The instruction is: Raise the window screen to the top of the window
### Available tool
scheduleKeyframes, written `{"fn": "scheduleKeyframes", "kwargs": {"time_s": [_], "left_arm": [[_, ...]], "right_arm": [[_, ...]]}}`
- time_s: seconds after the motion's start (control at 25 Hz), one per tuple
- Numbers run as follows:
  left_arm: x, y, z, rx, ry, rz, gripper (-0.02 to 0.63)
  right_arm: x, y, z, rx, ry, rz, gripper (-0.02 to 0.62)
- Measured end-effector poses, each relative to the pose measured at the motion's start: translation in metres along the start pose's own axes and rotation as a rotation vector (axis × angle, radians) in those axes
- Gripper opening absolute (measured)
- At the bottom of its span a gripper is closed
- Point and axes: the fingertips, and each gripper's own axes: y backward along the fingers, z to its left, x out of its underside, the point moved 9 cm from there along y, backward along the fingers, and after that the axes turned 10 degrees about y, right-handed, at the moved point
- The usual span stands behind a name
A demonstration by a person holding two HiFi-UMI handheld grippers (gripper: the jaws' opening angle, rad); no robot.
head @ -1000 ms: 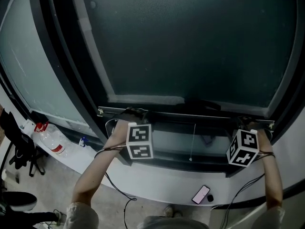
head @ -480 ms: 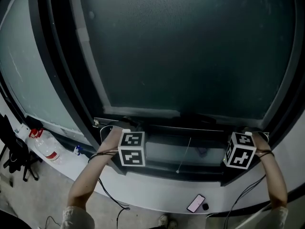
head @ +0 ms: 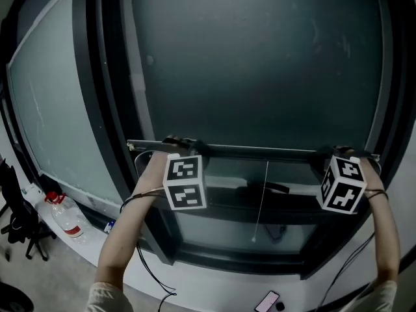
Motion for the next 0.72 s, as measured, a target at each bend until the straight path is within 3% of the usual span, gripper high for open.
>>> {"fn": "scheduleKeyframes", "kwargs": {"time_s": [0.24,0.6,0.72], "left_arm": [[-0.025,0.055,0.099,-0.199,0.015,-0.022,0.02],[-0.054,0.11,0.193,-0.363,-0.011,-0.002,0.02],[-0.061,0.125,0.22,-0.435,-0.006,-0.035,0.02]], "right_arm": [[0.005,0.062,-0.101,0.171,-0.022,0.014,0.017],[0.009,0.128,-0.195,0.315,-0.033,0.028,0.018],[0.012,0.144,-0.218,0.4,-0.014,0.038,0.017]]}}
